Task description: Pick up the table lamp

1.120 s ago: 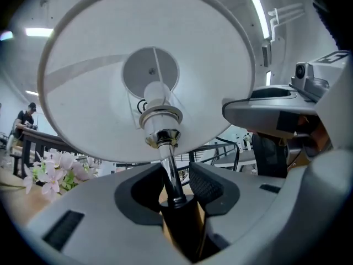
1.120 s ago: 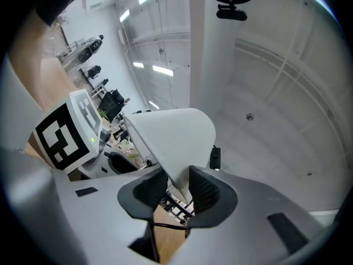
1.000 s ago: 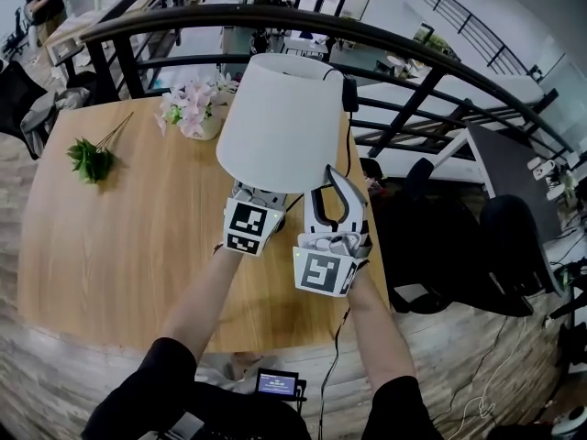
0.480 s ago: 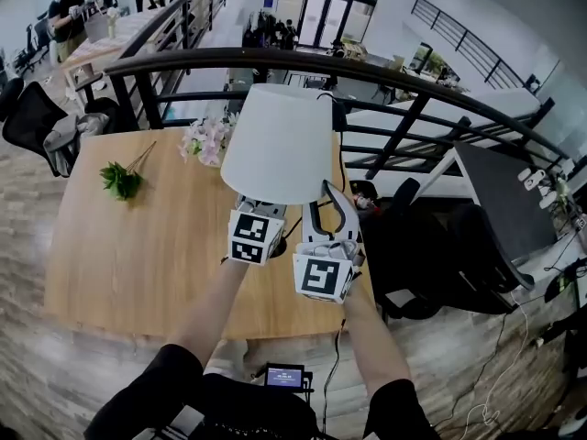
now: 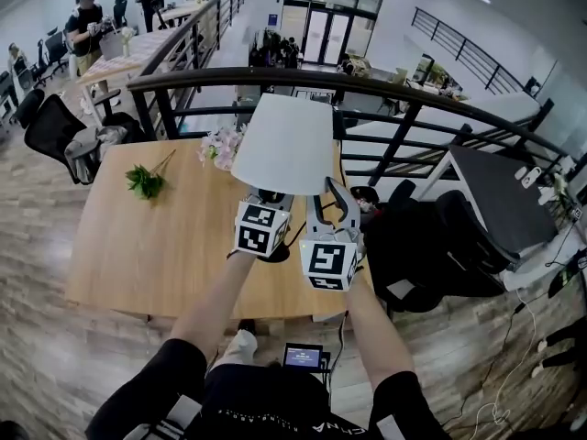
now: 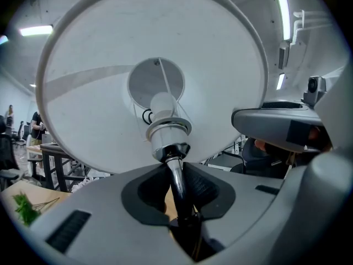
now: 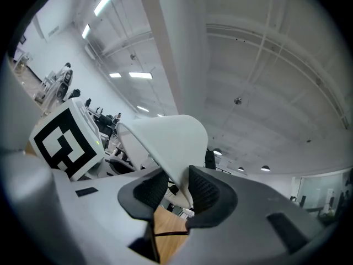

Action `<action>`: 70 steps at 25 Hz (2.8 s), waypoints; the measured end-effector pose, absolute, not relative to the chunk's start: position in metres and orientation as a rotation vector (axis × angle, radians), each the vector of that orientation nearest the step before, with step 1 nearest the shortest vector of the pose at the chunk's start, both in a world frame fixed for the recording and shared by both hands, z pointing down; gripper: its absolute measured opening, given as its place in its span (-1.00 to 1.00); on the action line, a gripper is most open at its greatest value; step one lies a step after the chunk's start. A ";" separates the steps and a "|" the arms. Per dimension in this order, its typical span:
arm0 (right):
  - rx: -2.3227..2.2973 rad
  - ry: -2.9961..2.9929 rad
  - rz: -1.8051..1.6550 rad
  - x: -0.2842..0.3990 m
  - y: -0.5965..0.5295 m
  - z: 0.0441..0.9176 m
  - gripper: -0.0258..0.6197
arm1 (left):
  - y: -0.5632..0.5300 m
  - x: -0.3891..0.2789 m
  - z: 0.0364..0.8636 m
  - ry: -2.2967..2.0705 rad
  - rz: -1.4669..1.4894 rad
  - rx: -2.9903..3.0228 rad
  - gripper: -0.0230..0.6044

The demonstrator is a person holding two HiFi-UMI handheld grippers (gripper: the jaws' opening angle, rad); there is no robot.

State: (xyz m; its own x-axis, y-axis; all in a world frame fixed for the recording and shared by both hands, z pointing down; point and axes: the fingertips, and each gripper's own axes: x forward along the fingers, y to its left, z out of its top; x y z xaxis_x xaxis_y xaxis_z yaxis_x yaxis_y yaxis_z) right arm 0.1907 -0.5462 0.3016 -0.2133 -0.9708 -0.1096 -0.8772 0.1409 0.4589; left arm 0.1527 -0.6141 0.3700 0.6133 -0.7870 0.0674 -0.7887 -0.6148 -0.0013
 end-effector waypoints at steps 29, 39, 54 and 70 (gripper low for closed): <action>1.824 -2.228 -0.710 0.130 -0.366 0.311 -0.52 | -0.436 0.091 0.380 -1.353 0.079 2.754 -0.67; 1.863 -2.138 -0.706 0.046 -0.281 0.314 -0.51 | -0.354 0.010 0.383 -1.266 0.059 2.801 -0.67; 1.905 -2.081 -0.656 -0.040 -0.162 0.329 -0.52 | -0.235 -0.073 0.399 -1.191 0.084 2.807 -0.67; 1.880 -2.080 -0.634 -0.039 -0.102 0.342 -0.52 | -0.172 -0.072 0.411 -1.151 0.061 2.793 -0.68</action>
